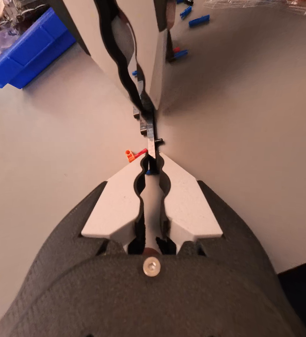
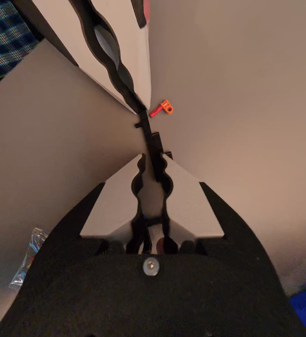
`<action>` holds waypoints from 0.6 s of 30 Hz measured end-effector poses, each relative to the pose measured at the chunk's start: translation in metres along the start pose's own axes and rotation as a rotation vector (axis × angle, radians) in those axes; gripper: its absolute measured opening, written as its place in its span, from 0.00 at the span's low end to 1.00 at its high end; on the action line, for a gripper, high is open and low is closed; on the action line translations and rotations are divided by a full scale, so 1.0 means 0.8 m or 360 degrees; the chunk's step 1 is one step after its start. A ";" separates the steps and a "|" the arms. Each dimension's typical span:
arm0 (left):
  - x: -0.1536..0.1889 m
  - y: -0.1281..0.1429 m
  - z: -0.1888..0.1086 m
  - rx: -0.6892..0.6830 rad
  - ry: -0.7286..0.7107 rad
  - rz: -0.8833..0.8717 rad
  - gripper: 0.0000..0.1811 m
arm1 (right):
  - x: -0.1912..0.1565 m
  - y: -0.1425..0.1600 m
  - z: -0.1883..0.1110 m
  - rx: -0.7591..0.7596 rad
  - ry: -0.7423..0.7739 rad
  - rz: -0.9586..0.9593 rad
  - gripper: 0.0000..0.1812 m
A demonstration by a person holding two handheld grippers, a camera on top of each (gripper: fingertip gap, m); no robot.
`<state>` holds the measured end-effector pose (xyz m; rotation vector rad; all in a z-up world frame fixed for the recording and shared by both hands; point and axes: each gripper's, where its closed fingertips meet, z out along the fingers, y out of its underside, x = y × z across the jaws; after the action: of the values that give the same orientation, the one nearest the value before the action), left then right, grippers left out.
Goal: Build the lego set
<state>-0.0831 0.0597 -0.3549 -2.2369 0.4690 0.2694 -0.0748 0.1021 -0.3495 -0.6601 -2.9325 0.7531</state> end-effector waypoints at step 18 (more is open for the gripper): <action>0.008 -0.005 0.002 -0.0047 0.0018 -0.0239 0.03 | -0.033 -0.016 -0.004 0.0120 0.0273 0.0271 0.06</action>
<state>-0.0757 0.0620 -0.3552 -2.2902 0.3023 0.1863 -0.0555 0.0829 -0.3389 -0.9269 -2.7047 0.7740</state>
